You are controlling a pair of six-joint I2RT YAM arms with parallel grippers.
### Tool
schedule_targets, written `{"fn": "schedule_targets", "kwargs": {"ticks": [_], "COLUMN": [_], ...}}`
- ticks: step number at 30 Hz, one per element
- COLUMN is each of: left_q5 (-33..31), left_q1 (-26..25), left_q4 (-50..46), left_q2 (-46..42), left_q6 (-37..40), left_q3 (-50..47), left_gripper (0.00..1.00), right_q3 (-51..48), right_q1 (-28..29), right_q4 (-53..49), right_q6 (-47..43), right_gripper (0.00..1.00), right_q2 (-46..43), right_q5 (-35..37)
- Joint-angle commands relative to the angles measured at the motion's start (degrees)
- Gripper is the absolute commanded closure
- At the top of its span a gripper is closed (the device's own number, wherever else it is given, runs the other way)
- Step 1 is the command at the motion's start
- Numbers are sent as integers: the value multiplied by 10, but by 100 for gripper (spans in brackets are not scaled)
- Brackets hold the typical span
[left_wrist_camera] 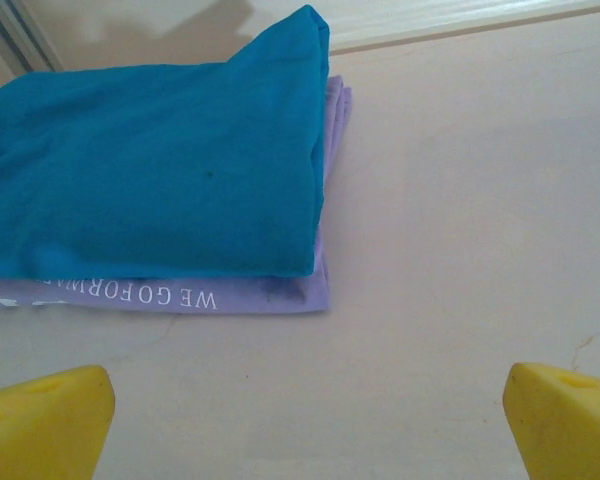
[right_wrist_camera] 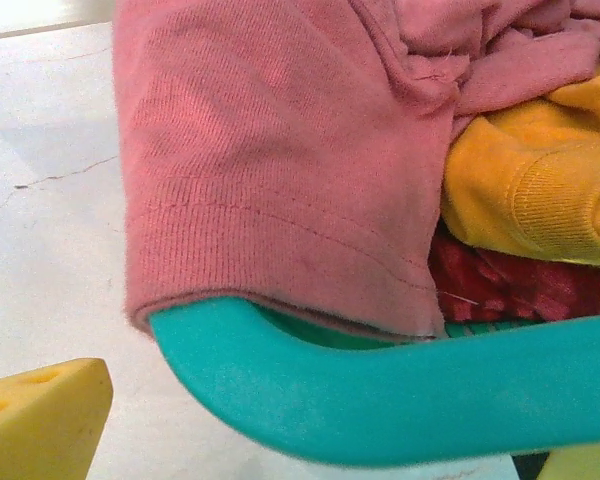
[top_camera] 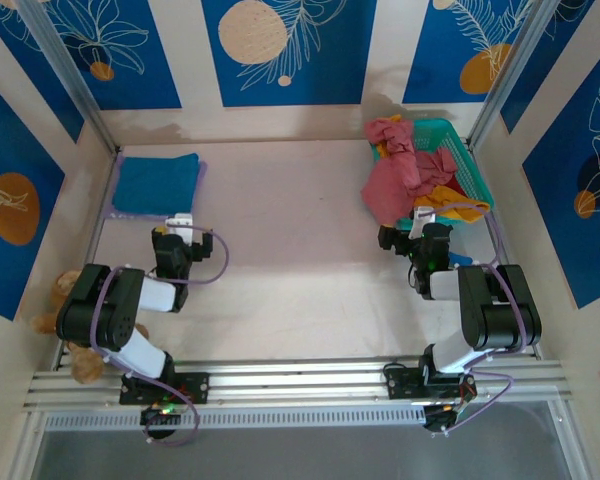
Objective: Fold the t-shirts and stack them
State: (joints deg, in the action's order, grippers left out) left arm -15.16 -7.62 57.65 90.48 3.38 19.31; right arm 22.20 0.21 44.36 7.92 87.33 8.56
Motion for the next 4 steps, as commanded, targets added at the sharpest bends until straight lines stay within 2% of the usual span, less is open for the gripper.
{"fn": "schedule_targets", "kwargs": {"ticks": [1, 4], "left_q5": [-9, -13], "left_q1": [3, 3], "left_q4": [-2, 6], "left_q2": [-6, -6], "left_q6": [-7, -9], "left_q3": [6, 3], "left_gripper": [1, 1], "right_q3": [19, 14], "right_q1": [0, 0], "right_q4": [17, 21], "right_q6": [-14, -15], "right_gripper": [1, 1], "right_q2": [0, -3], "right_q5": [-14, -15]}}
